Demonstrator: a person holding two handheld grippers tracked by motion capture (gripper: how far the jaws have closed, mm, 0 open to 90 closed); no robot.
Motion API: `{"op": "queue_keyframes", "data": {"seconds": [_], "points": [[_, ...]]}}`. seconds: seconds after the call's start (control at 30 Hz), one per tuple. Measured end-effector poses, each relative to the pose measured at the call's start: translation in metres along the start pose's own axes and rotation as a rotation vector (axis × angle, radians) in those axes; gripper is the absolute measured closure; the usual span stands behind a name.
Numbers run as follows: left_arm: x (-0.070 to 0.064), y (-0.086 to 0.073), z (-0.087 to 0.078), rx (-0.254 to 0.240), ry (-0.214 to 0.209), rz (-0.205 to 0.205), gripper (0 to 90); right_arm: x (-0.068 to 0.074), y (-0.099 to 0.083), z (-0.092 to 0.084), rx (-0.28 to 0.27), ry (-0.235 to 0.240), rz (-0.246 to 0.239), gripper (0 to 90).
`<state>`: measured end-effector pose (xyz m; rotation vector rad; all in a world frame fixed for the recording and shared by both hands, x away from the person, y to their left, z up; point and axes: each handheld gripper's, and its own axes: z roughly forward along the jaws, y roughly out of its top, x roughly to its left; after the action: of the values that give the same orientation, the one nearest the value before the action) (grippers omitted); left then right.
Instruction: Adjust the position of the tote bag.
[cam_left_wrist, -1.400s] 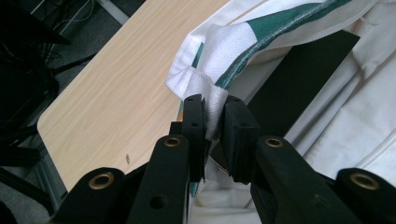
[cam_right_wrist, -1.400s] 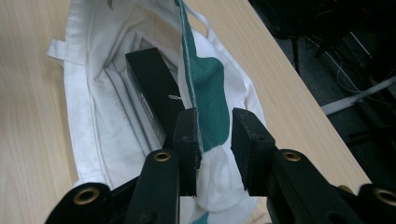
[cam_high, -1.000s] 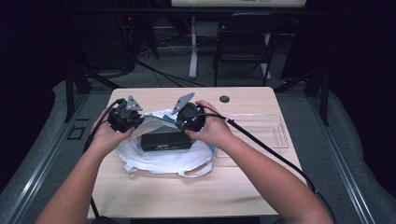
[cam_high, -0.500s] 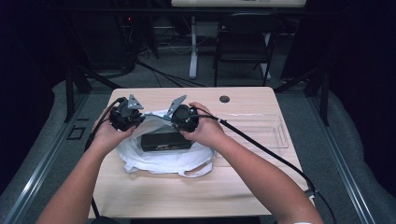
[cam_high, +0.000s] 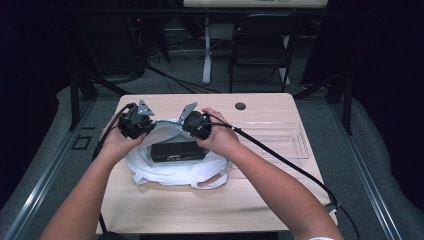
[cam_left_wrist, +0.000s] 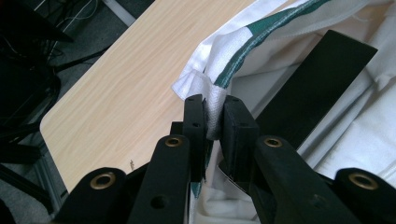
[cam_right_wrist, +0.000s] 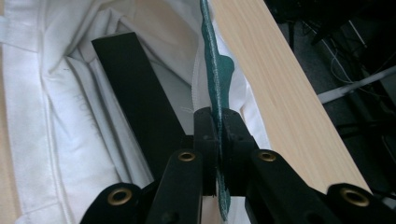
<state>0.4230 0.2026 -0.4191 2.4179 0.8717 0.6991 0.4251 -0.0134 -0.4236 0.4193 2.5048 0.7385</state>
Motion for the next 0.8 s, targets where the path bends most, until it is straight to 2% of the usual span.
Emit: {"op": "queue_keyframes", "data": {"seconds": [0.27, 0.6, 0.8], "points": [[0.000, 0.002, 0.004, -0.001, 0.000, 0.004, 80.9, -0.006, 0.000, 0.005, -0.003, -0.039, 0.007, 87.4], [0.003, 0.005, 0.013, 0.005, 0.002, -0.011, 80.9, -0.012, -0.001, 0.012, 0.015, -0.058, 0.003, 87.4], [0.006, 0.007, 0.019, 0.016, 0.001, -0.022, 80.9, -0.016, -0.002, 0.019, 0.012, -0.063, 0.022, 87.4]]}}
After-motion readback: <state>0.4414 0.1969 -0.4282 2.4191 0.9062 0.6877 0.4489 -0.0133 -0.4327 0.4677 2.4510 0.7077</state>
